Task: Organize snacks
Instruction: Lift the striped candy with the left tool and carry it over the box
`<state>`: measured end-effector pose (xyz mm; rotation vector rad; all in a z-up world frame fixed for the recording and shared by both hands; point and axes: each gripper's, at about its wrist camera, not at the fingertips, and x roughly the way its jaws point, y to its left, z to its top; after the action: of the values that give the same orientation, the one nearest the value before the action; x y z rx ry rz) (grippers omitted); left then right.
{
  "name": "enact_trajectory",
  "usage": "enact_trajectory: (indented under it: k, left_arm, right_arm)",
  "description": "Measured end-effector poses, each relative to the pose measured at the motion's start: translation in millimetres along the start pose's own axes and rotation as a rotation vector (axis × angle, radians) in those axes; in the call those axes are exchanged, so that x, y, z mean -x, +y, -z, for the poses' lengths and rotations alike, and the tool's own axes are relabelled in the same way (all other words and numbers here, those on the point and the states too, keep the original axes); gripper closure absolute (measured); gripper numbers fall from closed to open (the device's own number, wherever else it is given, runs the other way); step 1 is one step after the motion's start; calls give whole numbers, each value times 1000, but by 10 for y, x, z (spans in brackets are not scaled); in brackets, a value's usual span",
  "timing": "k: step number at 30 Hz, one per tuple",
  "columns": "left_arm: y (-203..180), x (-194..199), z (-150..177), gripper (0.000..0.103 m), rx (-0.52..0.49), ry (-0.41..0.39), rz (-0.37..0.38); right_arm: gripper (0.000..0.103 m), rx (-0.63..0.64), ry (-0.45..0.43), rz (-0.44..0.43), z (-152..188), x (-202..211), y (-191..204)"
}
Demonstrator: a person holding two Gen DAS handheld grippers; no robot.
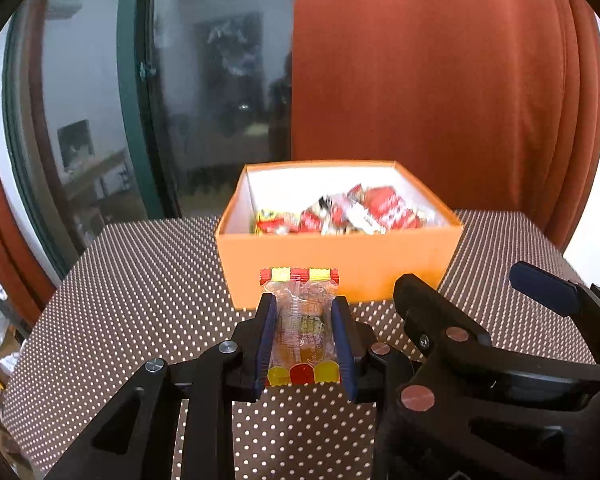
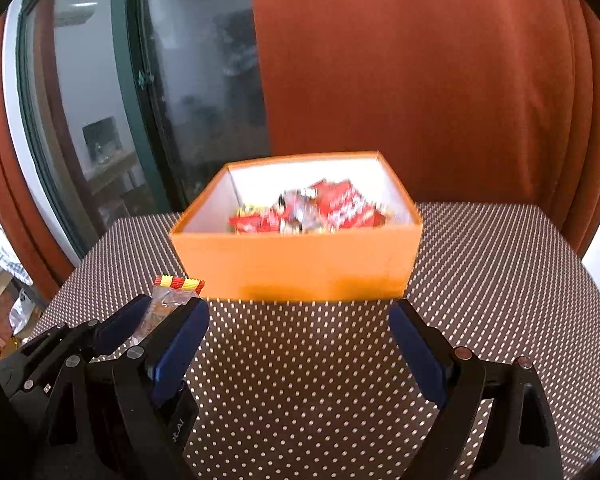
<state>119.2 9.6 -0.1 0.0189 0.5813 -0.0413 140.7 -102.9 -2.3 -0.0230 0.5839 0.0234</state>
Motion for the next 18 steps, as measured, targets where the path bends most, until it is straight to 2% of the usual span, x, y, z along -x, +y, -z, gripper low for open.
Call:
enact_trajectory:
  k: [5, 18]
  left_arm:
    - [-32, 163, -200, 76, 14, -45, -9]
    - [-94, 88, -681, 76, 2, -136, -39]
  right_arm:
    - [9, 13, -45, -5, -196, 126, -13]
    - [8, 14, -158, -19, -647, 206, -67]
